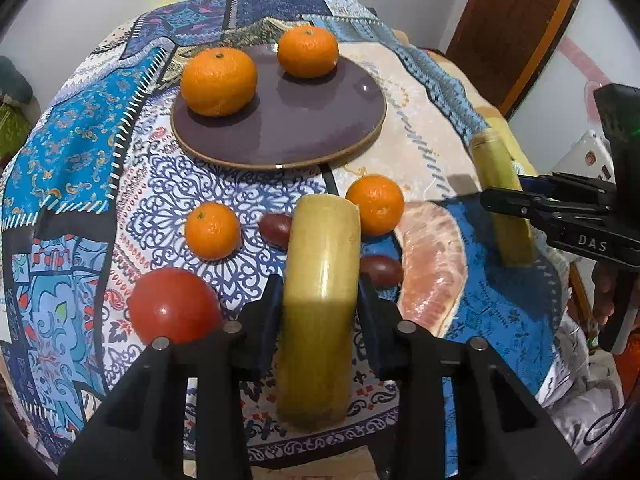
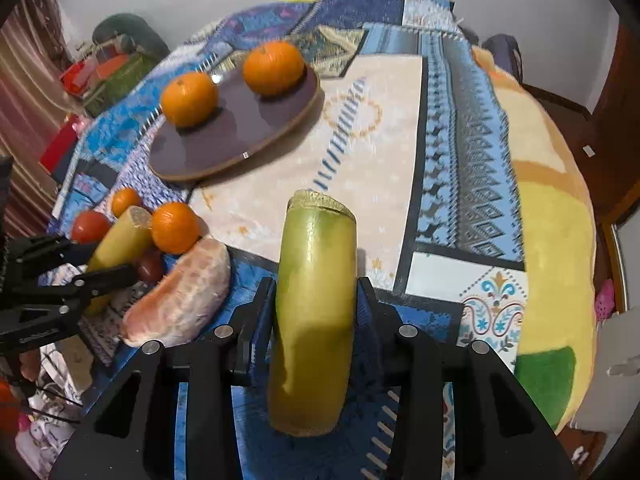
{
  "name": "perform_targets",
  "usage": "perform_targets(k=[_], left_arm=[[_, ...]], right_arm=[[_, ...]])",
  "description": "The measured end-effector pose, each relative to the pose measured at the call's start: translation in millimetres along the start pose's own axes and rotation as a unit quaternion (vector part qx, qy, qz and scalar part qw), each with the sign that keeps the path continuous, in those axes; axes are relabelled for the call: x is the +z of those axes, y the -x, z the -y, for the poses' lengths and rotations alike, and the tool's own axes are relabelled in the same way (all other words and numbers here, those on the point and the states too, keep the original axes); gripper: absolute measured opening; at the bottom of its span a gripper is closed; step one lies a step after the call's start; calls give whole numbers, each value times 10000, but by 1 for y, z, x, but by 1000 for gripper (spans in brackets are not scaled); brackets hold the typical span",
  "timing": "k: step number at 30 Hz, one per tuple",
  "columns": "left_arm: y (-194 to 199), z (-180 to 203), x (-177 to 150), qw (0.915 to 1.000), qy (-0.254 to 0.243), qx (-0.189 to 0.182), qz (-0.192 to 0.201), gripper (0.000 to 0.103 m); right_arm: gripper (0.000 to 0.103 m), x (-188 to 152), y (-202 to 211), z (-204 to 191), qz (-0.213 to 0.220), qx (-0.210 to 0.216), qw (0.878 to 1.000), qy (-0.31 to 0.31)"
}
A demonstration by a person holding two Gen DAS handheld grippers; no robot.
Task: Organize fruits
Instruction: 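Grasp the second yellow cylinder with the right tool while the left tool lifts its cylinder, then lower both held yellow cylinders onto the dark plate and open both tools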
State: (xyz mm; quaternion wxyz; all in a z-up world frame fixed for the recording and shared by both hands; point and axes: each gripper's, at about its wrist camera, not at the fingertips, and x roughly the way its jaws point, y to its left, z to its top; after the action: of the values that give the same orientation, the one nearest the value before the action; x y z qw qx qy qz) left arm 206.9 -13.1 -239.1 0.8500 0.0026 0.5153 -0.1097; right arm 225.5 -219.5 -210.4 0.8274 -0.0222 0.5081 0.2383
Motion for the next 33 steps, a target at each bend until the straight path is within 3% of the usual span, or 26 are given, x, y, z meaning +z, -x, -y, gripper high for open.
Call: perform_targets(k=[15,24,33], left_arm=[[69,-16,37,9943,254,114,1030,35],[66,-22,61,9931,261,128,1139,35],[35,-31,82,9947,301,124,976,35]], right_arm=[[35,37,37,-17,746,-35,9969,263],[35,65,38,-31,943,5,9945,447],[35,87,9,-48,791,68,9939,760]])
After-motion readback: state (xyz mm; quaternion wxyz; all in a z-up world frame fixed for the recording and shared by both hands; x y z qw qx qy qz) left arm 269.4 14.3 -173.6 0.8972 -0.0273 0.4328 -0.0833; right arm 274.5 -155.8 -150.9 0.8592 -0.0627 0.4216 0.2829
